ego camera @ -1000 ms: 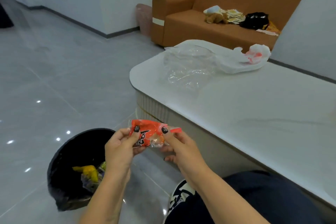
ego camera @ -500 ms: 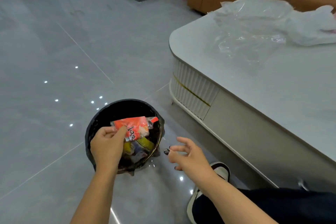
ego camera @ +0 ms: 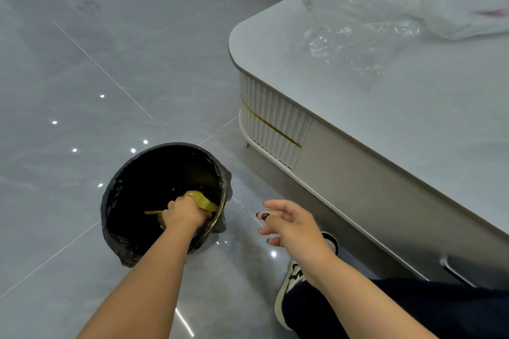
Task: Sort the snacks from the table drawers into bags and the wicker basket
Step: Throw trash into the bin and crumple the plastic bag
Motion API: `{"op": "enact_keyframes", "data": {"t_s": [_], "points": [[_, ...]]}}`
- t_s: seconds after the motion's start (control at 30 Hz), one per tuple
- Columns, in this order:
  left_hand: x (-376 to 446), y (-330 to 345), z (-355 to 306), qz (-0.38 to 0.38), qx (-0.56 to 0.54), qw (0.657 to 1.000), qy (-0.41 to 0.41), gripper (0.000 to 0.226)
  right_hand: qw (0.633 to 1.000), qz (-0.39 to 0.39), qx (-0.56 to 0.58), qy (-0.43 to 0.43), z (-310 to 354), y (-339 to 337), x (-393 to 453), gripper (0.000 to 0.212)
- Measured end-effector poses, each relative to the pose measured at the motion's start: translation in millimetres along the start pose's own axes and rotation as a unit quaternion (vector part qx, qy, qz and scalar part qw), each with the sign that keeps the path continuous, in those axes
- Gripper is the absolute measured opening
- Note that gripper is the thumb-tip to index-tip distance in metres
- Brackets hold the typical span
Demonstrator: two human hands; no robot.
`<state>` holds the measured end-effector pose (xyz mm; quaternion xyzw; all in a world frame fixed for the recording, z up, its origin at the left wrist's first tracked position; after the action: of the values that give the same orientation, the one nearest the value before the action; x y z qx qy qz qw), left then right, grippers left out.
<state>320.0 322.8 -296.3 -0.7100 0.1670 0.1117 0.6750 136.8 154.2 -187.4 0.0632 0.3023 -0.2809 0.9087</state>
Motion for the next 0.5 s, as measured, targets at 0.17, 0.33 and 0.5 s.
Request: {"op": "enact_keyframes", "data": {"t_s": [0.17, 0.33, 0.5], "points": [[-8, -15, -14, -0.023, -0.060, 0.998, 0.010, 0.052, 1.000, -0.015, 0.019, -0.009, 3, -14, -3, 0.017], [-35, -53, -26, -0.062, -0.176, 0.982, 0.037, 0.045, 0.997, -0.042, 0.048, -0.034, 19, -32, -16, 0.019], [-80, -101, -62, -0.081, -0.277, 0.950, 0.122, 0.037, 0.990, -0.080, 0.072, -0.095, 60, -61, -40, 0.020]]}}
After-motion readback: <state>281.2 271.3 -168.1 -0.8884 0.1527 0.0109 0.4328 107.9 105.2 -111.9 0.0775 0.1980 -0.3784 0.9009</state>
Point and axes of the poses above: each hand's wrist, its own x-axis towards the middle knuckle, its own y-axis out of the palm, z = x × y, the point moved 6 cm from there along x, towards the middle knuckle, and after that the axes turned 6 degrees about -z, right-handed, at the moved point
